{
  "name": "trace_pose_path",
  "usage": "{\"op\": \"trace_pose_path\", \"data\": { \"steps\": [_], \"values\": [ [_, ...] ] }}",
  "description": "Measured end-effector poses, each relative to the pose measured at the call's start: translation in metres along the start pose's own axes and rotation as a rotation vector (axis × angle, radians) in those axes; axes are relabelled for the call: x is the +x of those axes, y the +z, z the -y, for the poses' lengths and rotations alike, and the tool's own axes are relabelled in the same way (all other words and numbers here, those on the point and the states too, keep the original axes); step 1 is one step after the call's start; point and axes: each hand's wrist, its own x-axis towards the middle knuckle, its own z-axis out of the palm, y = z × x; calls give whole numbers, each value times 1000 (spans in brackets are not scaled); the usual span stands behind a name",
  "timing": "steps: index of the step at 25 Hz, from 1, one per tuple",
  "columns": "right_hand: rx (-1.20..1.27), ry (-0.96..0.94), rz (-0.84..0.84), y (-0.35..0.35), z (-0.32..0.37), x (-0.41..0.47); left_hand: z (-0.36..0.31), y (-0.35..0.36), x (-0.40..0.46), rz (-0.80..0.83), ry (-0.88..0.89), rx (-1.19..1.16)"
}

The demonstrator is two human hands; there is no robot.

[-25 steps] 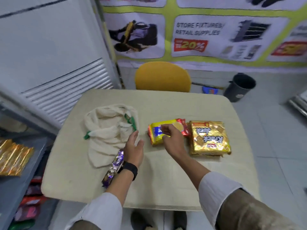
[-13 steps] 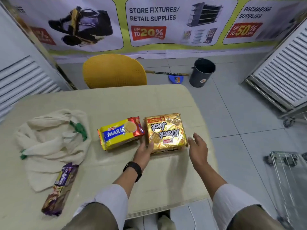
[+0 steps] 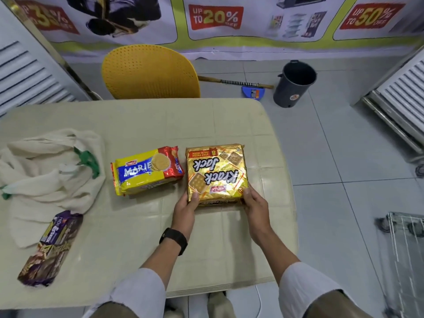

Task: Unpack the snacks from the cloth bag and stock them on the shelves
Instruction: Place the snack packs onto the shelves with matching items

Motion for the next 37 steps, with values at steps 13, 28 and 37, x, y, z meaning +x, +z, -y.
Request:
{"op": "trace_pose_path", "data": {
  "steps": [13,28,37],
  "values": [
    [69,-247,-29,23,119,-59,-95,-2,-61,51,243,-138],
    [-11,-246,796,523,77,-239,-117,-484,-269,-655,467,-288],
    [-219,-56,1075,729,-41,-309,-36,-666,-320,-1037,250,-436]
  ]
}}
